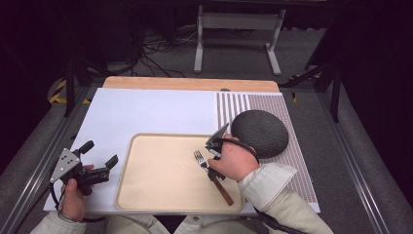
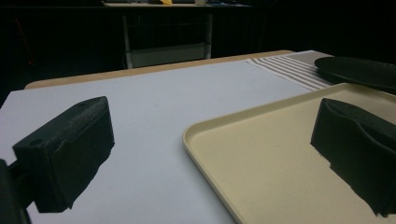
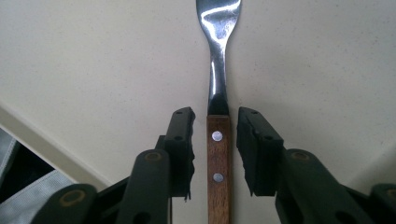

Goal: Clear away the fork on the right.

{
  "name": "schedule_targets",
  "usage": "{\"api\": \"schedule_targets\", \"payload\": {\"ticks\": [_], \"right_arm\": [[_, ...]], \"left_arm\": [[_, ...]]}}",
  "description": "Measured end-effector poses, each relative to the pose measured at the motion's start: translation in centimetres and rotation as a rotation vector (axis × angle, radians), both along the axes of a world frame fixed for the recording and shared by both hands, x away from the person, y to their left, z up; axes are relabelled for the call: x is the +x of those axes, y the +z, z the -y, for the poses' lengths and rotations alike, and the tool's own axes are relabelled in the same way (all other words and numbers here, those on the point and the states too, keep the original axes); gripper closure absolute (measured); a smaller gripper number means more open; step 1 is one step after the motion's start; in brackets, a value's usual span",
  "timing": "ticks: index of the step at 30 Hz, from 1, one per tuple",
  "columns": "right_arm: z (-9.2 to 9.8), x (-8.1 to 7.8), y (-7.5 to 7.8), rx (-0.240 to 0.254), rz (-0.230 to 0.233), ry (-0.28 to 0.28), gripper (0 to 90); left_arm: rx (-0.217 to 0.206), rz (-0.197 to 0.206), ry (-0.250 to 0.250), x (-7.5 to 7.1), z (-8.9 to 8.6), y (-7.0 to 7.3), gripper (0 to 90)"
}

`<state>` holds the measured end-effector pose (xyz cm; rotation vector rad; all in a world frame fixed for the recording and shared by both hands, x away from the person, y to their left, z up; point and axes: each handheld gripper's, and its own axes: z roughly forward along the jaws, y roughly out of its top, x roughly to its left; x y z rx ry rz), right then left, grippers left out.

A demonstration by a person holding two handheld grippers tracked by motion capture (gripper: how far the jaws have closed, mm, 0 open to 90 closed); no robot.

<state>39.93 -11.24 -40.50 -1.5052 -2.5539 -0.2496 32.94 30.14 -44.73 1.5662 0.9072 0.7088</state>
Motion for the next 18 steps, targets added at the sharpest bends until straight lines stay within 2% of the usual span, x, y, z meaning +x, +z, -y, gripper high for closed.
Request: {"api": "schedule_targets", "payload": {"ticks": [7,10,12,13,14,15,16,17,18], "right_arm": [[0.2,0.0,0.5,0.01,0.031,0.008,60.3],[0.3,-0.1,0.9,0.029,0.068,0.023,54.4],[0.3,-0.1,1.2,0.047,0.088,0.039,48.5],[0.3,-0.1,1.2,0.063,0.111,0.053,40.7],[0.3,-0.1,1.2,0.083,0.143,0.089,30.2],[0.2,0.0,1.1,0.106,0.182,0.133,23.4],[0.2,0.0,1.1,0.106,0.182,0.133,23.4],[0.1,0.0,1.0,0.119,0.232,0.181,19.7],[0.2,0.0,1.0,0.127,0.241,0.198,18.9]], "left_arm": [[0.001,0.001,0.0,0.0,0.0,0.0,0.0],[0.0,0.001,0.001,0.0,0.0,0.0,0.0],[0.001,0.001,0.001,0.0,0.0,0.0,0.0],[0.001,0.001,0.001,0.0,0.0,0.0,0.0],[0.0,0.0,0.001,0.0,0.0,0.0,0.0],[0.0,0.0,0.001,0.0,0.0,0.0,0.0],[0.0,0.0,0.0,0.0,0.0,0.0,0.0],[0.001,0.001,0.0,0.0,0.0,0.0,0.0],[0.001,0.001,0.001,0.0,0.0,0.0,0.0]]}}
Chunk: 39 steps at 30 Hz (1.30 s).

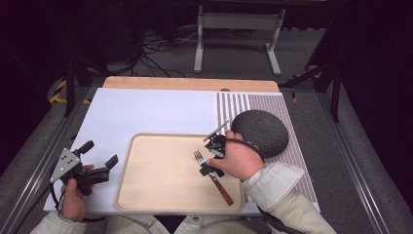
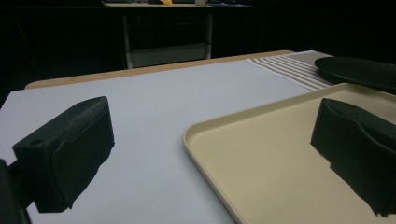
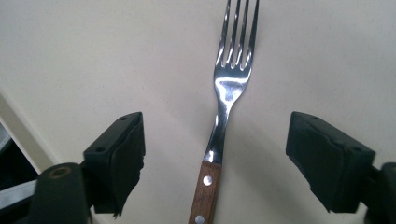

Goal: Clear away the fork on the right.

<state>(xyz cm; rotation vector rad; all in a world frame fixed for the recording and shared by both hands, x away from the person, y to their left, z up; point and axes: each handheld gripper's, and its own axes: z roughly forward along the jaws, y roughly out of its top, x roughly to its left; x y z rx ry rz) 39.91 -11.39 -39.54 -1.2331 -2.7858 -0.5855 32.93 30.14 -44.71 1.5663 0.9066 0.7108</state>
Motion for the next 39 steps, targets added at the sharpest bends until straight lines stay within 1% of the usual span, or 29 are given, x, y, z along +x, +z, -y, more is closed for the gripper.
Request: {"api": "schedule_targets", "payload": {"ticks": [1,4,5,8,11,12,14,15,17,18,19,20,22,23,24,25,26,27,29,30,31,34,36,39], "right_arm": [[0.0,0.0,0.0,0.008,0.007,0.012,17.8],[-0.1,0.1,0.1,0.043,0.065,0.057,15.4],[-0.2,0.1,0.2,0.055,0.09,0.087,15.4],[-0.4,0.5,0.3,0.084,0.149,0.18,14.9],[-0.7,0.9,0.2,0.127,0.197,0.229,15.9],[-0.8,1.0,0.1,0.143,0.207,0.242,17.2],[-0.9,1.1,-0.1,0.156,0.215,0.271,19.6],[-1.1,1.3,-0.2,0.164,0.221,0.302,19.7],[-1.1,1.4,-0.4,0.172,0.222,0.31,20.9],[-1.2,1.6,-0.6,0.184,0.225,0.328,24.0],[-1.3,1.8,-0.7,0.186,0.242,0.355,25.8],[-1.4,1.9,-0.9,0.187,0.26,0.37,28.5],[-1.5,2.1,-1.1,0.193,0.271,0.385,35.7],[-1.6,2.3,-1.4,0.201,0.282,0.408,43.9],[-1.6,2.3,-1.4,0.201,0.282,0.408,43.9],[-1.6,2.4,-1.5,0.199,0.283,0.425,48.3],[-1.7,2.5,-1.7,0.199,0.279,0.437,57.4],[-1.8,2.6,-1.9,0.189,0.276,0.452,61.5],[-2.0,2.8,-2.2,0.165,0.292,0.487,71.3],[-2.1,2.9,-2.3,0.151,0.303,0.508,74.7],[-2.1,3.0,-2.5,0.144,0.311,0.515,78.9],[-2.3,3.1,-3.0,0.125,0.321,0.536,86.6],[-2.4,3.2,-3.2,0.121,0.315,0.533,89.5],[-2.5,3.3,-3.6,0.114,0.316,0.539,89.7]], "left_arm": [[0.0,0.0,0.0,0.0,0.0,0.0,0.0],[0.0,-0.001,-0.001,0.0,0.0,0.0,0.0],[0.0,-0.001,-0.001,0.0,0.0,0.0,0.0],[0.0,-0.002,-0.002,0.0,0.0,0.0,0.0],[0.0,-0.001,-0.002,0.0,0.0,0.0,0.0],[0.0,-0.001,-0.002,0.0,0.0,0.0,0.0],[-0.002,-0.002,-0.002,0.0,0.0,0.0,0.0],[-0.001,-0.003,-0.003,0.0,0.0,0.0,0.1],[-0.001,-0.001,-0.002,0.0,0.0,0.0,0.0],[-0.001,-0.001,-0.002,0.0,0.0,0.0,0.0],[0.0,-0.001,-0.003,0.0,0.0,0.0,0.0],[0.0,-0.001,-0.003,0.0,0.0,0.0,0.0],[-0.002,0.001,-0.002,0.0,0.1,0.0,0.1],[-0.002,0.0,-0.002,0.1,0.1,0.0,0.0],[-0.002,-0.001,-0.003,0.1,0.1,0.0,0.0],[-0.002,-0.001,-0.003,0.1,0.1,0.0,0.0],[-0.002,-0.001,-0.003,0.1,0.1,0.0,0.1],[-0.002,-0.001,-0.003,0.1,0.1,0.0,0.1],[-0.001,-0.001,-0.004,0.1,0.1,0.0,0.0],[-0.002,-0.001,-0.004,0.1,0.1,0.0,0.0],[-0.001,-0.001,-0.004,0.1,0.1,0.0,0.0],[0.001,-0.002,-0.005,0.1,0.0,0.0,0.0],[0.001,-0.002,-0.006,0.1,0.0,0.0,0.0],[0.0,-0.001,-0.005,0.1,0.0,0.0,0.0]]}}
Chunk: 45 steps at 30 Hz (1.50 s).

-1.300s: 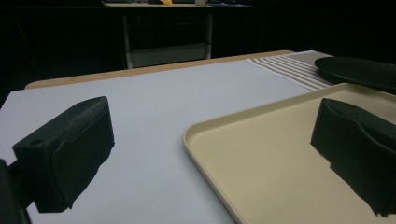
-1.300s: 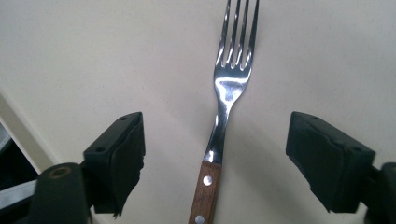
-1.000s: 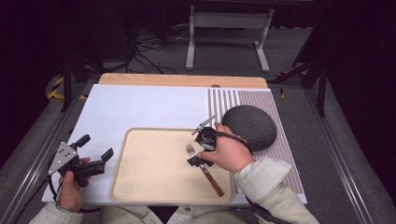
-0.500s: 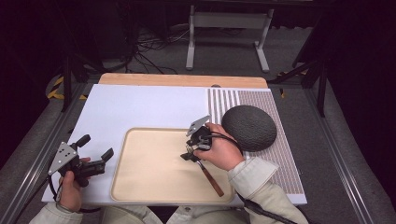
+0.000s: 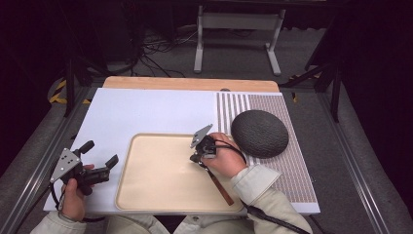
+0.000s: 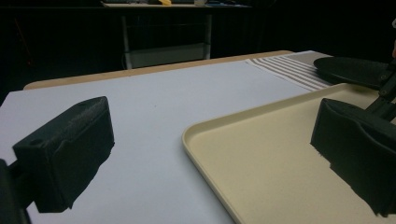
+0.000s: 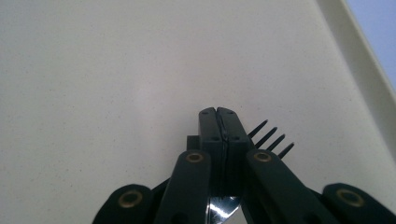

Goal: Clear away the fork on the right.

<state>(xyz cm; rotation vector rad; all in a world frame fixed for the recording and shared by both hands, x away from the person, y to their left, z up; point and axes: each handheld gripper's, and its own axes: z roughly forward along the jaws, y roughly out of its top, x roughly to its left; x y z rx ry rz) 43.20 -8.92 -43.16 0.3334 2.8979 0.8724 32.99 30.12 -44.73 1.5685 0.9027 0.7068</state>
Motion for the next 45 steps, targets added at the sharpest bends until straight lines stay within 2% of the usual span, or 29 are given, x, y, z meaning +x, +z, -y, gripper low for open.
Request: {"api": "schedule_targets", "payload": {"ticks": [7,17,25,37,45], "right_arm": [[-0.2,-0.1,-0.3,-0.012,-0.003,0.0,89.8],[0.1,0.0,-0.3,-0.045,0.02,-0.026,89.8],[1.2,0.4,-0.1,-0.071,0.035,-0.095,89.8],[2.9,0.9,0.3,-0.102,0.047,-0.159,89.9],[4.3,1.3,0.5,-0.122,0.053,-0.235,89.9]], "left_arm": [[0.0,-0.001,-0.001,0.0,0.0,0.0,0.0],[-0.001,0.0,-0.001,0.0,0.0,0.0,0.0],[-0.001,0.0,-0.001,0.0,0.0,0.0,0.1],[0.0,0.0,-0.001,0.0,0.0,0.0,0.1],[-0.001,-0.001,-0.001,0.0,0.0,0.0,0.0]]}}
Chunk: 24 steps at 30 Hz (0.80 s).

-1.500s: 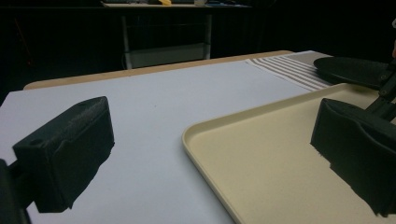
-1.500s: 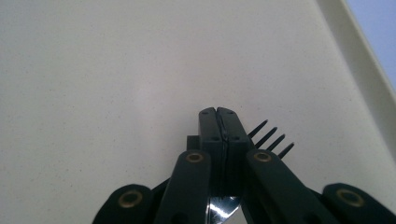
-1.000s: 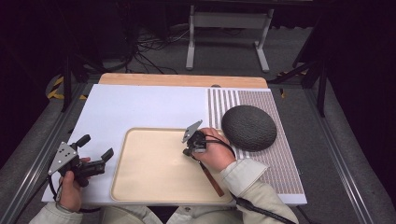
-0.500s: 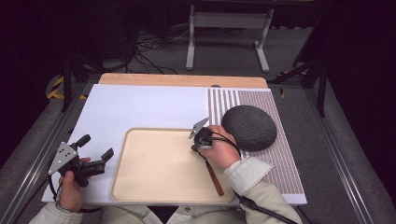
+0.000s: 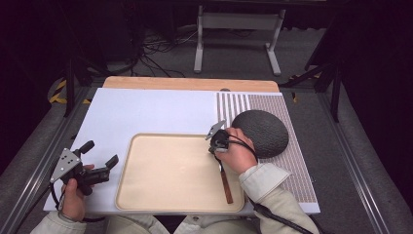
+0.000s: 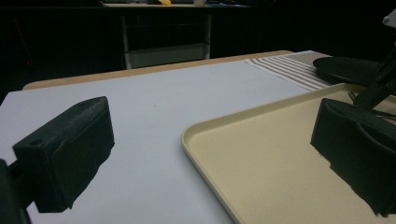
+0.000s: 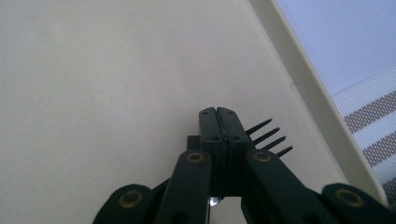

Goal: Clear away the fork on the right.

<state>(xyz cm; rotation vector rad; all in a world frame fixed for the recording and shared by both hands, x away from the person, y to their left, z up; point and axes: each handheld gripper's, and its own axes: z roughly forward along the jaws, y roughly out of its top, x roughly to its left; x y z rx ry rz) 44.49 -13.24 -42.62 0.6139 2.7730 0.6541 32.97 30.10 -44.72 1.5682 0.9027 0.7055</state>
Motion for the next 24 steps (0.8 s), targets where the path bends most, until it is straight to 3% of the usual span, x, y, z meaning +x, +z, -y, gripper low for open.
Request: {"api": "schedule_targets", "payload": {"ticks": [11,24], "right_arm": [[1.6,0.5,0.0,0.002,0.007,-0.064,89.8],[2.4,0.6,0.1,0.004,0.001,-0.097,89.9]], "left_arm": [[-0.001,-0.001,0.0,0.0,0.0,0.0,0.1],[-0.001,-0.001,0.0,0.0,0.0,0.0,0.0]]}}
